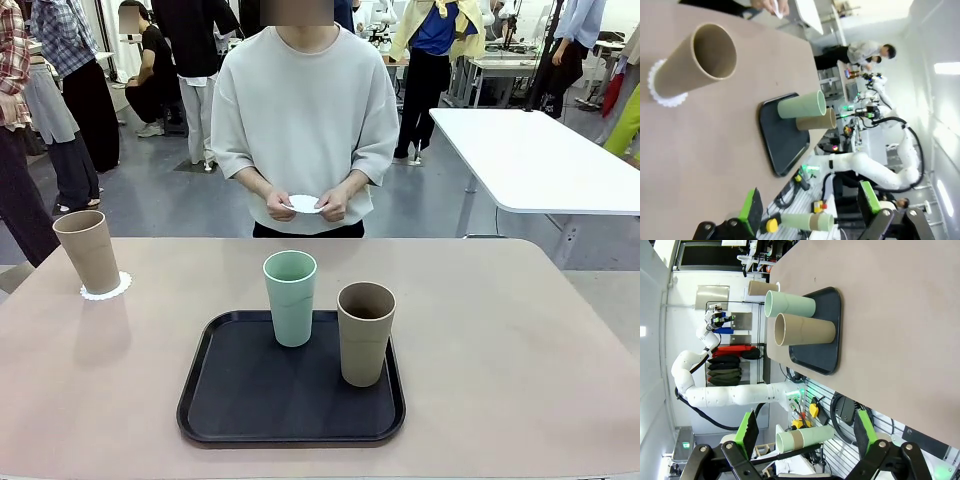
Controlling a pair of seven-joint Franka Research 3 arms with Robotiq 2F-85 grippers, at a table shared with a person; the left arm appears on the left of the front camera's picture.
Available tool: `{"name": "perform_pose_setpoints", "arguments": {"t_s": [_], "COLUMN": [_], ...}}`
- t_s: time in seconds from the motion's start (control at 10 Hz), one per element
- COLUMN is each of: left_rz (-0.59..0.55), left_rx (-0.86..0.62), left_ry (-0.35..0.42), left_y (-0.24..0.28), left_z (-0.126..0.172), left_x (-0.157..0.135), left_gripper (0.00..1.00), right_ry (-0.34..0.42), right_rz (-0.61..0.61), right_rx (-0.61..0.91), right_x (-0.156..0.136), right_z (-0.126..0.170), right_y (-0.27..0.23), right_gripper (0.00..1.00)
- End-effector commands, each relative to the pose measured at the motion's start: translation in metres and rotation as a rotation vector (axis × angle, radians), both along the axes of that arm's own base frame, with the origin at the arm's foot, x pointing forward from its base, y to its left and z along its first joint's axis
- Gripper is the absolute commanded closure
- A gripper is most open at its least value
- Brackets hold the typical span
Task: Place coasters on the table and set cups on them.
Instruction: Take one Reusable plastic cup from the Flat Tray and place it on a coaster set by the human.
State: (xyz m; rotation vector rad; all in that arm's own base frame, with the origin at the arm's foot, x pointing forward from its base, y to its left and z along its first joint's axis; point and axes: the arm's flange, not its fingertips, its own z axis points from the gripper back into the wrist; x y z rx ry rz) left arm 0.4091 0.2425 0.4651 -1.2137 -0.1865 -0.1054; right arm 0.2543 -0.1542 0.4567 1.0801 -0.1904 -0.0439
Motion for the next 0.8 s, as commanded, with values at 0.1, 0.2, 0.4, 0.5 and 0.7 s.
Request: {"name": "perform_pose_setpoints", "arguments": {"t_s": [0.1,0.2,0.4,0.5,0.7], "left_rz": [0.004,0.004,0.004,0.004,0.004], "left_rx": [-0.007,-0.007,-0.007,-0.007,-0.007], "left_ry": [-0.006,-0.006,-0.006,-0.006,-0.006], "left_y": [-0.0007,-0.0007,-0.0007,-0.0007,-0.0007], "left_z": [0.0019,0.0019,0.0019,0.0019,0.0019], "left_x": [-0.0019,-0.0019,-0.0019,-0.0019,-0.0019], "left_gripper": [0.0,0.0,0.0,0.0,0.0], "right_ry": [-0.01,-0.01,-0.01,-0.01,-0.01], "right_rz": [0.006,0.006,0.006,0.006,0.006], "right_rx": [0.014,0.014,0.014,0.014,0.014], "right_x": [0.0002,0.0002,0.0002,0.0002,0.0002], "right_z": [0.0004,0.0004,0.0004,0.0004,0.0004], "right_y": [0.0003,0.0003,0.0003,0.0003,0.0003], "right_gripper": [0.0,0.0,0.0,0.0,0.0]}}
